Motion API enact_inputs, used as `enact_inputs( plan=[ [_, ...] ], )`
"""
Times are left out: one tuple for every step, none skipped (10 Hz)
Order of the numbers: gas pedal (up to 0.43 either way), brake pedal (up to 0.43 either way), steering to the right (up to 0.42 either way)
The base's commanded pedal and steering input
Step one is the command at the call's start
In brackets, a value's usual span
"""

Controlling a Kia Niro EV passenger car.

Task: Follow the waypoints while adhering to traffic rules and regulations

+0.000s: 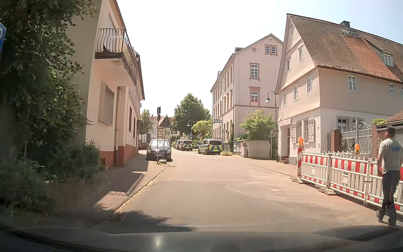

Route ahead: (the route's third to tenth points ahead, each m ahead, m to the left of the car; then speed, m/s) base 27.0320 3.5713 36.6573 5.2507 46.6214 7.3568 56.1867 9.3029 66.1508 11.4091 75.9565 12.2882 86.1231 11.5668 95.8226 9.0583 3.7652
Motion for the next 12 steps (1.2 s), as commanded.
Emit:
enact_inputs(
  plan=[
    [0.067,0.000,0.048],
    [0.079,0.000,0.048],
    [0.079,0.000,0.046],
    [0.079,0.000,0.045],
    [0.079,0.000,0.045],
    [0.087,0.000,0.045],
    [0.110,0.000,0.044],
    [0.110,0.000,0.043],
    [0.110,0.000,0.041],
    [0.110,0.000,0.039],
    [0.110,0.000,0.037],
    [0.110,0.000,0.035]
  ],
)
